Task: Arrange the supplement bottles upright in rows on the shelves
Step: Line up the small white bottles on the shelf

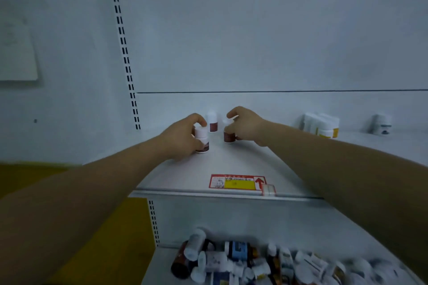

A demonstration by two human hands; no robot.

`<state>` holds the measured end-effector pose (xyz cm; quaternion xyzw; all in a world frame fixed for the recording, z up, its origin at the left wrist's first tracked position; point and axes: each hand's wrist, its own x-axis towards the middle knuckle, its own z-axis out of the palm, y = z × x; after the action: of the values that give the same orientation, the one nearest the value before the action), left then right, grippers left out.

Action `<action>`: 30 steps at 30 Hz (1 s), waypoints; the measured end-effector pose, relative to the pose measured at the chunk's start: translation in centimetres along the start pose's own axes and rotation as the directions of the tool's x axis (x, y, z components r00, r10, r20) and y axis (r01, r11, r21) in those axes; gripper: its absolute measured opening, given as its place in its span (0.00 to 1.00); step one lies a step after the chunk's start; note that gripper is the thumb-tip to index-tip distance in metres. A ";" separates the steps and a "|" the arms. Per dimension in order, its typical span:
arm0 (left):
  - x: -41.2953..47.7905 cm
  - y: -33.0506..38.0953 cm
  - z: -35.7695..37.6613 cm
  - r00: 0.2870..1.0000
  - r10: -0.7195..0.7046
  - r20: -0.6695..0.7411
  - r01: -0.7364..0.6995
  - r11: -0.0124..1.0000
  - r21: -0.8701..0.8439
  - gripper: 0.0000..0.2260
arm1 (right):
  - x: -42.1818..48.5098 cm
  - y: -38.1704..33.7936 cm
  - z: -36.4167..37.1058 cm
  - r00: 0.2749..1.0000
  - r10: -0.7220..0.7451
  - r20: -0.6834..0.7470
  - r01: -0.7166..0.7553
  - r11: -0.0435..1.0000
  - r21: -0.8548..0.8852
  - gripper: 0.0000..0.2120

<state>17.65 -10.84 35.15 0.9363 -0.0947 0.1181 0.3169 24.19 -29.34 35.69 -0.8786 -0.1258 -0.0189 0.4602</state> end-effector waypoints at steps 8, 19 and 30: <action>5.0 -2.3 1.3 0.999 0.037 -0.026 -0.036 0.998 0.056 0.20 | 4.6 1.3 0.5 0.986 -0.163 -0.019 0.155 0.964 -0.218 0.16; 7.8 -2.5 3.4 0.993 0.117 -0.032 -0.118 0.993 -0.013 0.21 | 5.4 2.1 -0.3 0.974 -0.215 -0.074 0.166 0.895 -0.413 0.13; 8.7 -1.7 4.5 0.982 0.183 -0.053 -0.184 0.982 -0.027 0.21 | 5.2 2.5 -0.6 0.970 -0.227 -0.088 0.154 0.853 -0.499 0.17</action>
<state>27.10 -13.21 33.15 0.9151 -0.1745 0.1689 0.3220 29.86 -30.12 34.85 -0.9457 -0.1699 -0.1589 0.2271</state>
